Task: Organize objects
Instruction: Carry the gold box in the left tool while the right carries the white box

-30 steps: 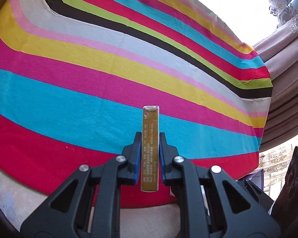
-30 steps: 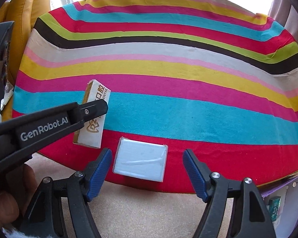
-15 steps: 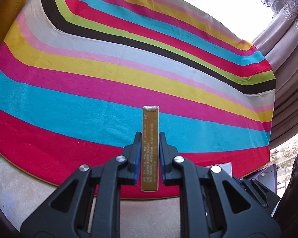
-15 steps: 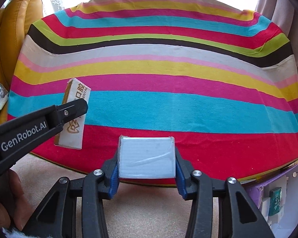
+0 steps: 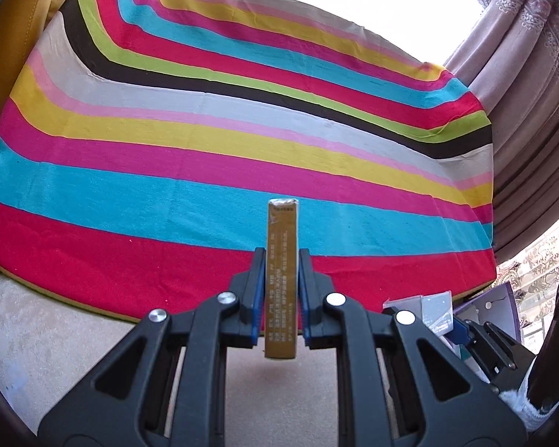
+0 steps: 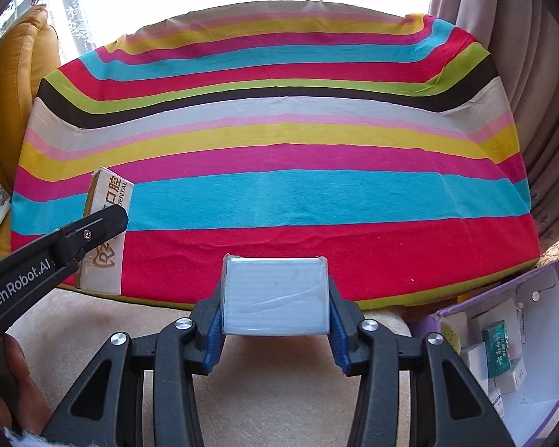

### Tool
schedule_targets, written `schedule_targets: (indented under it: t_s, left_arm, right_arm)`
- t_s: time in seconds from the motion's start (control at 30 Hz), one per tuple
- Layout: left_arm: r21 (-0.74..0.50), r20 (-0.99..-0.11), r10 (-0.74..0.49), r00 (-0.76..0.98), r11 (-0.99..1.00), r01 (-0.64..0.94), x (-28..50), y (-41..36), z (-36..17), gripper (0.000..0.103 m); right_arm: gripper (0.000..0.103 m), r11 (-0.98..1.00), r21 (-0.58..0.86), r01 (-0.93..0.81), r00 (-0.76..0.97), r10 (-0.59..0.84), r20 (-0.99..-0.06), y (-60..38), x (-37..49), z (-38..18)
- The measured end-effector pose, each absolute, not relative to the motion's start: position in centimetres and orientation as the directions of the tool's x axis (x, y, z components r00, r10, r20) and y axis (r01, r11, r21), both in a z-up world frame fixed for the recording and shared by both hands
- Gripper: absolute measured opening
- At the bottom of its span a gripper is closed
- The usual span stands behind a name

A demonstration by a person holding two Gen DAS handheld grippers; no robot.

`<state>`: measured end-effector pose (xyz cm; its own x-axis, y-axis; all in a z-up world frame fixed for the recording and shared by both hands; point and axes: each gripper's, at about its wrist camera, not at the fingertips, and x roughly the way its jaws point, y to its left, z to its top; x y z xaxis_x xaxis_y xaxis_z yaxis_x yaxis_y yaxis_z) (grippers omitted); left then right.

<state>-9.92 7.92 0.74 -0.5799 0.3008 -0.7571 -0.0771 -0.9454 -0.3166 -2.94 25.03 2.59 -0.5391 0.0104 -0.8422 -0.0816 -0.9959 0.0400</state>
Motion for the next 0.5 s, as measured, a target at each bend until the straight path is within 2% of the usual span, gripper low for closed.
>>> schedule_targets:
  t_s: [0.5]
  left_arm:
    - [-0.315,-0.746,0.359,-0.561,-0.932,-0.178,-7.3,11.5,1.7,0.019]
  right_arm:
    - [0.047,-0.986,0.054,-0.155,-0.559,0.042,-0.828,29.5,1.1,4.4]
